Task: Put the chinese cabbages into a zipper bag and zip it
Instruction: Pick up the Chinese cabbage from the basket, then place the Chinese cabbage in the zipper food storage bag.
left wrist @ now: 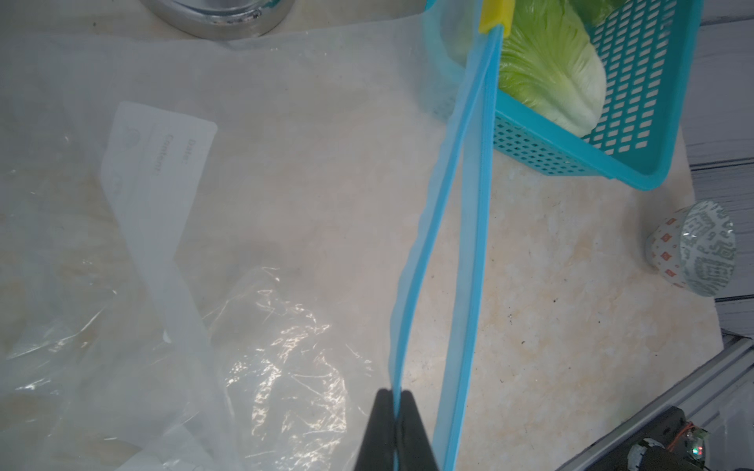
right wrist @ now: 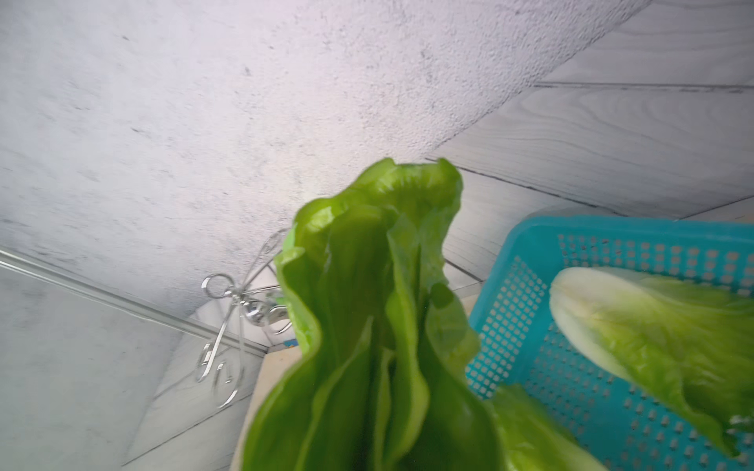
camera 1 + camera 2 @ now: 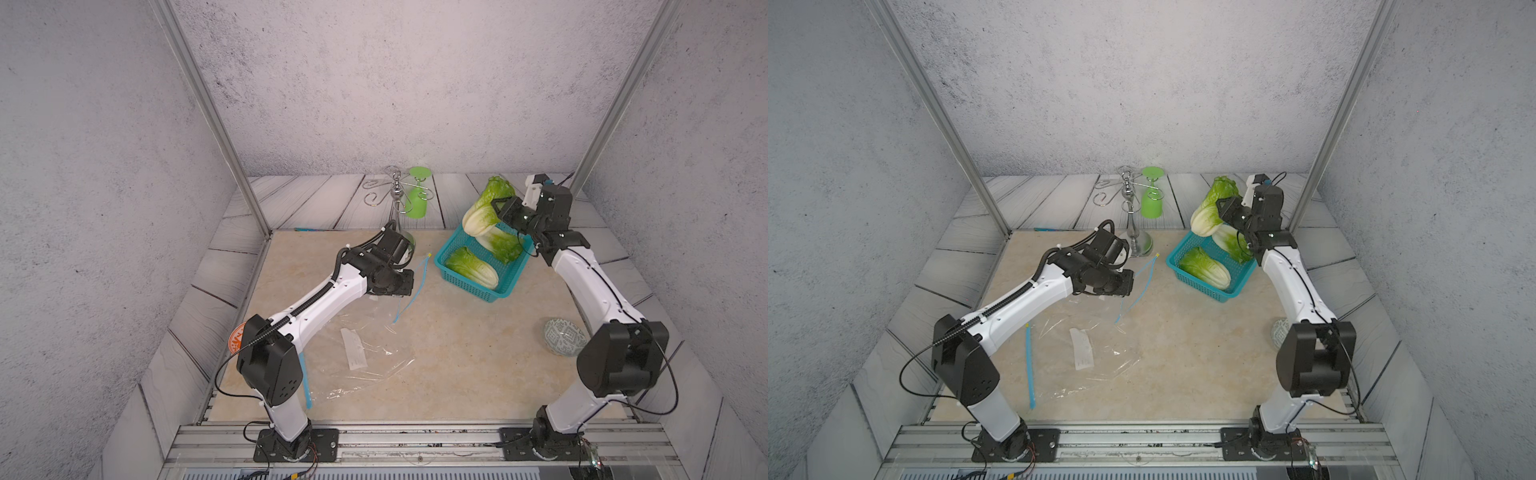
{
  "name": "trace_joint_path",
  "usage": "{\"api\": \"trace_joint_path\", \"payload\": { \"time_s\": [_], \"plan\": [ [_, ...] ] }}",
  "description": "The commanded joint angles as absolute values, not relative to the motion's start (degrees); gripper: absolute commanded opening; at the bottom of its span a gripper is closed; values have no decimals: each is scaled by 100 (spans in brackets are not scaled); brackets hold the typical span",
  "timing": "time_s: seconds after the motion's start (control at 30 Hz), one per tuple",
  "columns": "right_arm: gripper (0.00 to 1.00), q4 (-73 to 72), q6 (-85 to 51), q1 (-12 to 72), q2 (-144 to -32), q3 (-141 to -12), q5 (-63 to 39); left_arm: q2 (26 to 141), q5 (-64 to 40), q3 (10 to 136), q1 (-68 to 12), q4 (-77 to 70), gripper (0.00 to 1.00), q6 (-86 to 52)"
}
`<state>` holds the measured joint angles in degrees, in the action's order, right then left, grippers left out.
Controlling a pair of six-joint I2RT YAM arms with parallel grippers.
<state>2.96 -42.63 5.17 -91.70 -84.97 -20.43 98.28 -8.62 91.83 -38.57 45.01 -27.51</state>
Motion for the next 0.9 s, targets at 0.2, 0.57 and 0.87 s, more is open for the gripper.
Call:
{"api": "trace_joint_path", "payload": {
  "time_s": [0.2,0.57,0.87],
  "plan": [
    [15,-2736,-6247,2143,-6896,-5233,-393,9920,-1144,9621,-3806,4305,0,-3360],
    [0,-4456,-7654,2877,-6718,-4114,315,9802,-1341,9600,-3823,4244,0,-3595],
    [0,-3996,-7751,3170,-6533,-3545,622,9712,-1459,9571,-3818,4108,0,-3864]
  ]
}}
